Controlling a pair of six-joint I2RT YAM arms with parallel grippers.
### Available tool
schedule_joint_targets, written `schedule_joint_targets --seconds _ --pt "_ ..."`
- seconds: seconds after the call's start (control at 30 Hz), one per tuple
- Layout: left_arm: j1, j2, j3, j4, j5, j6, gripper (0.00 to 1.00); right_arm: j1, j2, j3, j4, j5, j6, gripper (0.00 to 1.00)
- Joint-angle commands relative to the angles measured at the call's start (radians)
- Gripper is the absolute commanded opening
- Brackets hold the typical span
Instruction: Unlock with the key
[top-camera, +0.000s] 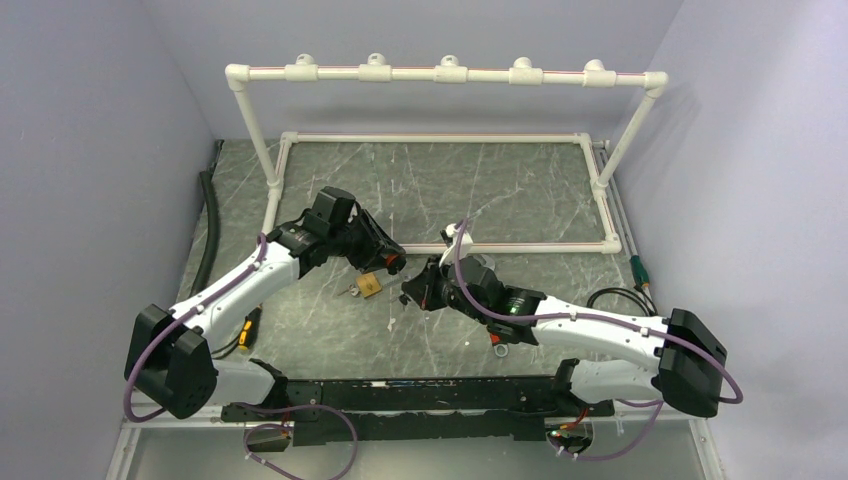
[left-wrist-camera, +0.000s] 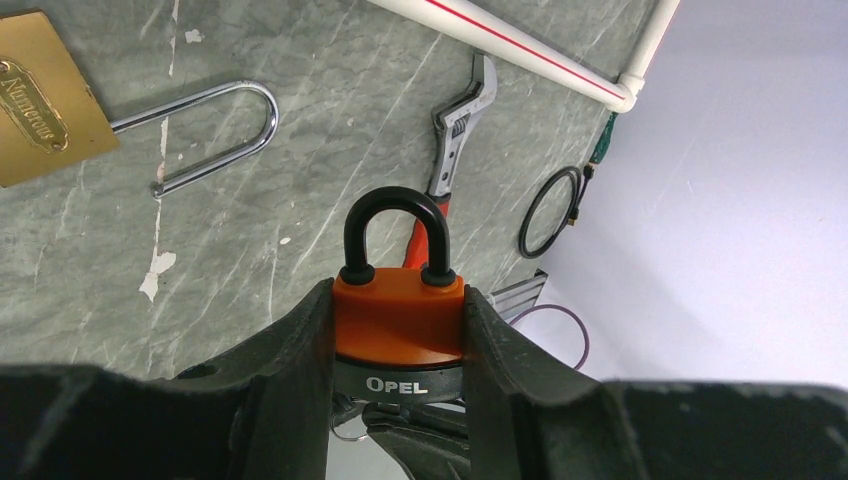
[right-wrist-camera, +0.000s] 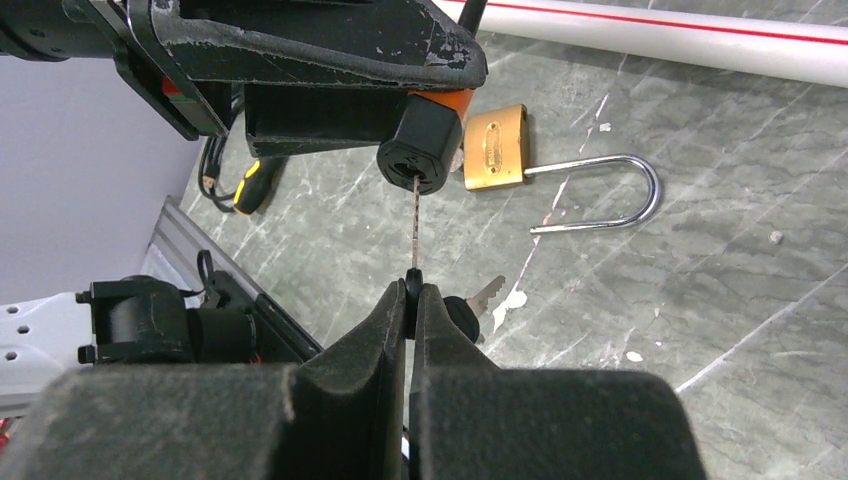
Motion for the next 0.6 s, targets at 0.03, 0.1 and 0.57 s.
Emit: schedule_joint_targets --seconds 0.03,0.1,0.57 --pt "0.002 -0.042 0.004 0.076 0.035 -0.020 0.00 0.002 0.009 0.052 0.039 0.023 -0.008 0.00" --pt "0.002 -0.041 0.002 0.080 0.036 -0.019 0.00 0.002 0.012 0.057 0.038 0.023 -0.010 0.00" --pt "0.003 -0.050 -0.007 0.092 0.032 -0.017 0.00 0.001 0.013 0.076 0.014 0.065 -0.007 0.00"
